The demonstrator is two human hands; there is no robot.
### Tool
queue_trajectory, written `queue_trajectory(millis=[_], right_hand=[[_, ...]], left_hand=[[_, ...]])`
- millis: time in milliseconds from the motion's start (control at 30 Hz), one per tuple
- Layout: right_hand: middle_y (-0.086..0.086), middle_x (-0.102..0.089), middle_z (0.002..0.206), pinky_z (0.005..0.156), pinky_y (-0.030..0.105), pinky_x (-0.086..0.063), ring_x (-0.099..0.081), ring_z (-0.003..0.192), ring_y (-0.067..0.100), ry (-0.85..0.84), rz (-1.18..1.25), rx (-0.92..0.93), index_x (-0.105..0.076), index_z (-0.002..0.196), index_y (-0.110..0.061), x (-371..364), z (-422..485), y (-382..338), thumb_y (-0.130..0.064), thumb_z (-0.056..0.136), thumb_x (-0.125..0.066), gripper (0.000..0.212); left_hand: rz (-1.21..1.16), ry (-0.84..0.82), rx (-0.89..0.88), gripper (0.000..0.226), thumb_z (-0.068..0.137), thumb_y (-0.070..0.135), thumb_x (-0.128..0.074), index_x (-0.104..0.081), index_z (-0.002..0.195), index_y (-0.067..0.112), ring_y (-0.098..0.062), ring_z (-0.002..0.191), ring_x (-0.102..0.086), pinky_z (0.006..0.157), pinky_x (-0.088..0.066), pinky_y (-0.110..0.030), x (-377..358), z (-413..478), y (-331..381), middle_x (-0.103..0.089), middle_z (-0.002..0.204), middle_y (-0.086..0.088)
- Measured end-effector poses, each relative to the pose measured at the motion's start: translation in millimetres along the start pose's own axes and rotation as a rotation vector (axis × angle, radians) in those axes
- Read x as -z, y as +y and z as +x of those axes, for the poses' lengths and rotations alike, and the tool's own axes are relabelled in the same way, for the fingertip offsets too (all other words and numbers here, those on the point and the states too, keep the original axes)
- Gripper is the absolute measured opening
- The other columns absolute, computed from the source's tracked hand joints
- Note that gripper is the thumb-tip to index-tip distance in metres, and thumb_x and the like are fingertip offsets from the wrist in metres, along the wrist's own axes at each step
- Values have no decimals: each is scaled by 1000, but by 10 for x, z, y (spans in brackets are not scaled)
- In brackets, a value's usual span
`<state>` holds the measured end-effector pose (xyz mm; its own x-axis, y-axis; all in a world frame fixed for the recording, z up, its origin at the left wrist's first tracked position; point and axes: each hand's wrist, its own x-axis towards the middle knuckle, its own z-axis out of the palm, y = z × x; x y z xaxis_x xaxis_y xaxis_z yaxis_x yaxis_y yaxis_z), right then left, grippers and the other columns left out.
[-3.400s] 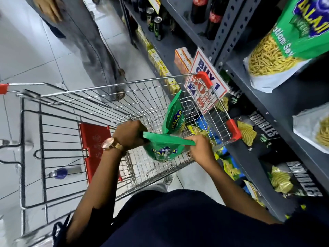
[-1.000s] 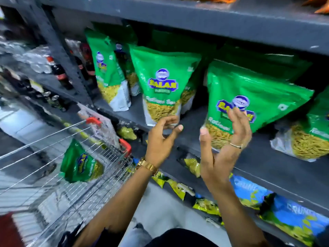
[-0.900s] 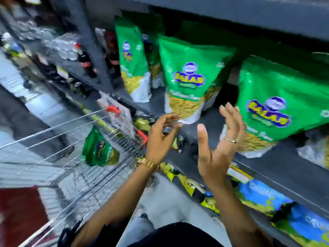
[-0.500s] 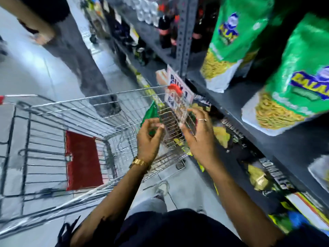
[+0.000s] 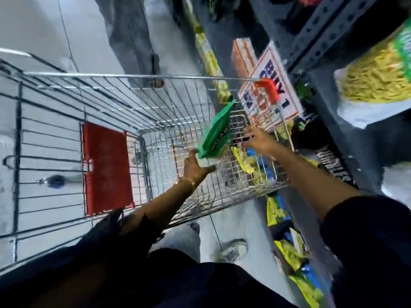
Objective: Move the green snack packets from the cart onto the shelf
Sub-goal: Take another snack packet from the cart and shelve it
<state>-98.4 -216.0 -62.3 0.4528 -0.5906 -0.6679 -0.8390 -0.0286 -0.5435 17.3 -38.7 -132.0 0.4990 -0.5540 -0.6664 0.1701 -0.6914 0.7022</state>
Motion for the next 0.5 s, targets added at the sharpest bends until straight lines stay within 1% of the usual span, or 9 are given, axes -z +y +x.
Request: queue_trajectory(millis=[33,100,133,167,233,267,300,400,500], right_hand=[[18,-50,136,81,30,-50,-57,111,29,-16,1,-13,-39,139,3,17,117,-17,2,88,-64,57],[13,-52,113,56,11,-49,-64,82,15,-38,29,-50,-47,126,2,54,347,-40,13,88,-57,41],[10,-50,107,47,8,-46,-62,73,11,-42,24,-54,-49,120,-1,57,450,-64,18,86,-57,40],[8,-49,109,48,9,-48,-61,79,13,-41,52,-70,-47,121,-5,59,555,-109,19,81,-61,49],[10,-50,128,75,23,-55,-55,109,24,-46,-8,-33,-39,139,-5,0,737,-190,15,70,-75,80],[11,-48,137,88,31,-53,-52,119,27,-37,-51,-12,-36,143,-5,-31,810,-240,13,68,-78,88],[14,-47,142,94,36,-51,-52,121,29,-31,-55,8,-36,144,-5,-72,877,-289,13,68,-77,88],[20,-50,141,92,37,-53,-56,118,31,-32,73,55,-43,141,-7,-176,1052,-393,19,78,-60,70],[10,-58,124,77,17,-57,-59,114,31,-97,78,13,-42,140,-5,-202,1120,-370,19,81,-56,65]], left_hand=[[0,1,9,89,65,22,-89,-38,137,10,-37,128,-50,106,-46,-49,-12,69,-16,-51,137,-22],[-18,21,29,96,67,25,-88,-33,143,11,-38,129,-49,107,-46,-48,-31,165,-24,-50,139,-22],[-20,42,34,98,67,26,-87,-30,146,12,-38,129,-50,107,-46,-48,-38,205,-13,-50,139,-23],[-18,67,29,99,68,27,-87,-29,147,12,-38,128,-50,106,-46,-48,-53,249,-6,-51,139,-23],[-15,102,-9,96,70,28,-86,-31,147,12,-37,125,-54,104,-49,-47,-84,316,-1,-55,135,-22],[-2,112,-38,92,71,28,-85,-35,146,12,-37,122,-56,102,-50,-45,-101,323,4,-58,132,-22],[21,125,-69,86,72,27,-83,-38,144,13,-36,120,-56,101,-50,-44,-118,340,-11,-59,129,-22],[32,161,-116,66,79,23,-77,-49,137,10,-37,114,-58,97,-51,-44,-149,364,-60,-60,123,-23],[-81,202,-57,46,82,14,-74,-59,124,1,-44,109,-61,94,-52,-53,-159,384,-103,-64,116,-30]])
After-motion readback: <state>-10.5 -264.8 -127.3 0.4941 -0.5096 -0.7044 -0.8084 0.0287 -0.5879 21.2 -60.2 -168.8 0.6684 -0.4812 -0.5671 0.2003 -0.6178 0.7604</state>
